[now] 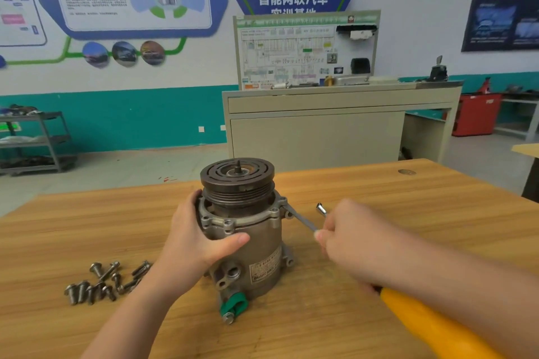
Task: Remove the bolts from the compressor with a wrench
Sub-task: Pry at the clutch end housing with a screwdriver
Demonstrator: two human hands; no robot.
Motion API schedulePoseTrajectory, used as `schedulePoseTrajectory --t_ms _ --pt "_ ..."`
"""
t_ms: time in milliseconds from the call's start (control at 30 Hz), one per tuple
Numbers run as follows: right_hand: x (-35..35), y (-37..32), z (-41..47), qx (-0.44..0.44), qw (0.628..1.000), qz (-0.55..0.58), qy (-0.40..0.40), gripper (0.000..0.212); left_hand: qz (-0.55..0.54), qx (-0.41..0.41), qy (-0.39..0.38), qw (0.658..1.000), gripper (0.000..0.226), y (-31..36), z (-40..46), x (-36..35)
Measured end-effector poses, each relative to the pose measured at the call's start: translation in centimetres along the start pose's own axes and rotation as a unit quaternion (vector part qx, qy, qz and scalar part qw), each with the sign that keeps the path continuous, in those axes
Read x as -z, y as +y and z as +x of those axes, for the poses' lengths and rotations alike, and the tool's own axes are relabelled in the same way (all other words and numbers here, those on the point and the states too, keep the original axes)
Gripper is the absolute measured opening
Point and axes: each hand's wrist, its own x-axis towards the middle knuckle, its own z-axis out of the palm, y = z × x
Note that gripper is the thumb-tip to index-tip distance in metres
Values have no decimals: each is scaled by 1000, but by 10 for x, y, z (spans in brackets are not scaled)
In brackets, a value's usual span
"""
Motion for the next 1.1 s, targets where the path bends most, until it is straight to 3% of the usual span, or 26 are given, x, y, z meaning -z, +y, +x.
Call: schedulePoseTrajectory --t_ms 167,300,467,633,733,867,933,1000,1067,1100 --pt "-60 8 -15 1 985 125 115 44 54 -19 12 998 119 -1 4 -1" --pt "-80 14 -12 -8 971 172 168 40 53 -29 12 998 110 0 5 -3" --pt "-96 4 -13 -14 964 199 176 29 49 -26 29 998 102 2 3 -6" --pt "-80 6 -18 -8 966 222 135 28 22 -16 14 1000 111 0 -2 -5" --pt "-65 19 -27 -11 976 196 95 29 -24 -26 -46 998 98 -4 3 4" --pt "-48 35 -32 -32 984 164 68 29 -13 30 -187 982 83 -5 27 34" --pt "-41 32 -22 -18 987 150 56 30 50 56 -270 960 92 -1 47 52" --pt "-36 27 -5 9 987 144 68 31 145 47 -322 934 114 3 65 69" --pt "-32 22 13 27 987 138 72 32 212 63 -329 918 131 9 73 82" --pt "-31 21 22 26 988 140 66 32 220 66 -313 921 127 14 71 81"
